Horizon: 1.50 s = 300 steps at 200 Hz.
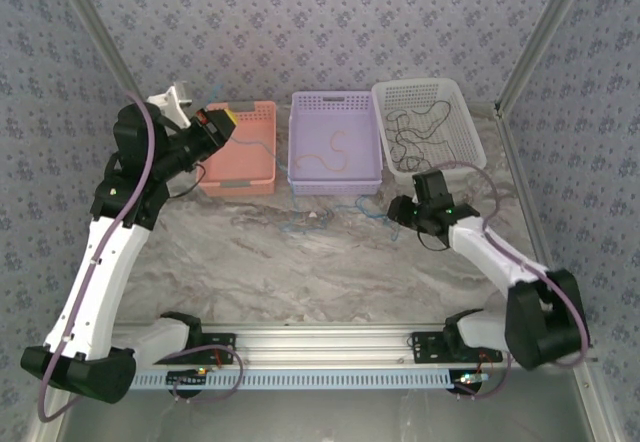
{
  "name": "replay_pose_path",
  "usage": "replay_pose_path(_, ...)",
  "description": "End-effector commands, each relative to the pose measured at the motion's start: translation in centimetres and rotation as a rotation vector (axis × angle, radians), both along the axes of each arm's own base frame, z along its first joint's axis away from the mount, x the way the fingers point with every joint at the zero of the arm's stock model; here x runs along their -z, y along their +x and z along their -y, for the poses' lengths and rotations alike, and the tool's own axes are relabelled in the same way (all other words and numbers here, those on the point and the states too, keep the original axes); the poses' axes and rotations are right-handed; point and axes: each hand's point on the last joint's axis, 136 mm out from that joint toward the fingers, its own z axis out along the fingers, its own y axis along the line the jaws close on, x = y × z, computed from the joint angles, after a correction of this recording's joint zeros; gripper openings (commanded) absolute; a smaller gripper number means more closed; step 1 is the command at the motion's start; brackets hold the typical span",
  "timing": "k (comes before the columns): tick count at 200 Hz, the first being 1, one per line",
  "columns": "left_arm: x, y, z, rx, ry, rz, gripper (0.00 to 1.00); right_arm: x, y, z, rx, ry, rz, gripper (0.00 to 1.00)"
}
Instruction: Untangle the cables
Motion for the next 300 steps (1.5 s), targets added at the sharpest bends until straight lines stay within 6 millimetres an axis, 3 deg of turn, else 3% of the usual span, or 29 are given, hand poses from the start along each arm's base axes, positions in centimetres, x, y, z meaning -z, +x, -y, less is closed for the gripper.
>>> replay_pose_path(1,-1.1,-0.3,-0.1,-0.006,-0.002,0.048,0.0,-2.7,-0.9,-2.6,-0.212,-0.06,0.148,0.47)
replay_pose_path(13,-0.9,-0.5,-0.3,-0.014,0.014,0.043,0.0,-3.8,-1.5,-5.2,-0.369,-0.088,0.212,0.53)
replay_pose_path(27,-0.8,-0.7,-0.7,-0.027,0.033,0.042,0.0,-3.2,-1.2,-6.5,-0.424,-0.184,0.196,0.55)
replay_pose_path(57,-0.5,-1.5,-1.1,-0.037,0.056,0.039,0.0,-1.2,0.0,-8.3,-0.323,-0.16,0.079,0.56)
replay_pose_path(94,0.0,-2.3,-1.4,-0.039,0.064,0.037,0.0,0.5,0.0,-13.9,-0.108,0.096,0.008,0.65)
replay_pose_path(119,0.2,-2.5,-1.6,-0.043,0.069,0.037,0.0,1.3,0.5,-16.8,-0.003,0.141,-0.006,0.63)
replay_pose_path(141,-0.6,-2.8,-1.8,-0.043,0.071,0.049,0.0,1.3,0.3,-17.7,0.054,0.128,0.01,0.59)
replay_pose_path(170,-2.3,-3.7,-1.9,-0.028,0.087,0.074,0.0,-2.0,-0.2,-19.4,-0.062,0.097,0.194,0.56)
replay_pose_path(212,-3.7,-4.2,-0.9,0.045,0.092,0.098,0.0,-6.2,-1.4,-23.3,-0.445,0.153,0.416,0.6)
replay_pose_path(232,-3.8,-4.2,-0.5,0.073,0.102,0.106,0.0,-10.3,-2.8,-24.8,-0.558,0.259,0.514,0.61)
replay_pose_path(266,-3.5,-4.0,0.3,0.122,0.109,0.104,0.0,-16.9,-5.1,-26.0,-0.702,0.273,0.684,0.63)
replay_pose_path(300,-2.8,-3.8,1.2,0.181,0.118,0.1,0.0,-20.5,-4.9,-27.1,-0.772,0.2,0.753,0.66)
